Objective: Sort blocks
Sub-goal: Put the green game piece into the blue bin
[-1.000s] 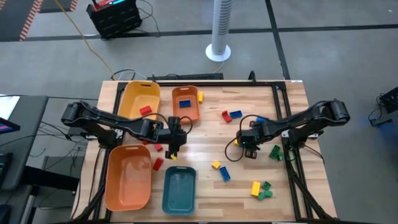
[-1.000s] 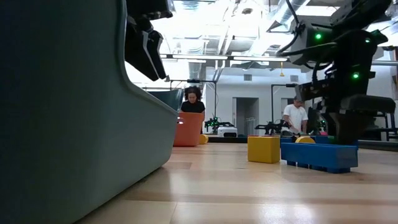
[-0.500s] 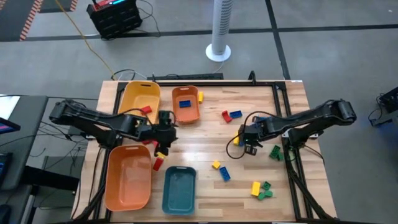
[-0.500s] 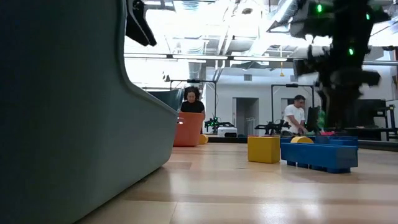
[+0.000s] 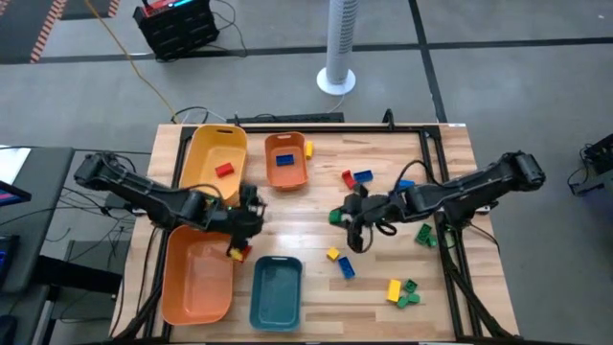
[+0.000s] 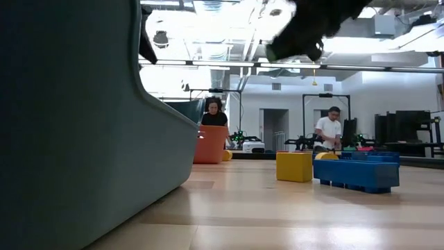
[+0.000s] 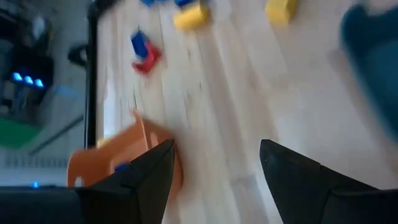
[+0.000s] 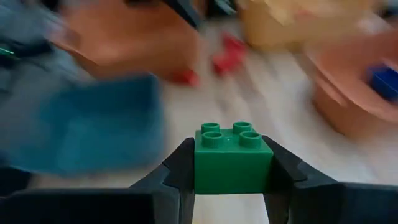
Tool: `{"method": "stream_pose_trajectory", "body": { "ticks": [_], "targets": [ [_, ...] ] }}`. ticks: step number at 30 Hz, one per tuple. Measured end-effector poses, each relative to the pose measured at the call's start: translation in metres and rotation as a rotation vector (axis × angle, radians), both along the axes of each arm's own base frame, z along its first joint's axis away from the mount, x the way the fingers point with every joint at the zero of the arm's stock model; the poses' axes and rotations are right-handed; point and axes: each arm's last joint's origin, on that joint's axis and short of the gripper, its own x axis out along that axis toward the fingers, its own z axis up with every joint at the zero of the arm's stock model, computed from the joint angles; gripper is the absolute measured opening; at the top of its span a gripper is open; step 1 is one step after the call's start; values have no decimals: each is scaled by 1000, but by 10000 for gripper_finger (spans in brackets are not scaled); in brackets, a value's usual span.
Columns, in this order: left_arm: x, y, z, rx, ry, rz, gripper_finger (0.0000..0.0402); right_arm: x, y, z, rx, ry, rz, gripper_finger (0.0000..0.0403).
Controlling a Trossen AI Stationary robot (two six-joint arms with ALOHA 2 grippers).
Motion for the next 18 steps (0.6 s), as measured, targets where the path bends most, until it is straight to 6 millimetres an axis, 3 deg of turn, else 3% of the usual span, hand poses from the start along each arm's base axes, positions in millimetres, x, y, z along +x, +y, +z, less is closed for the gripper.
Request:
{"method": "stream_pose_trajectory", "body": {
  "ticks": [4, 8, 15, 18],
  "targets": [
    [-14, -17, 8, -24, -101, -35, 231, 23, 28, -7, 26, -101, 82, 139],
    [-32, -26, 25, -42, -217, -25, 231, 58, 53, -21, 7, -67, 118, 139],
    [-57, -14, 42, -205, -332, 107, 231, 117, 96, -21, -77, -46, 211, 139],
    [-60, -8, 42, -210, -331, 134, 231, 140, 110, -33, -80, -18, 226, 139]
  ]
}}
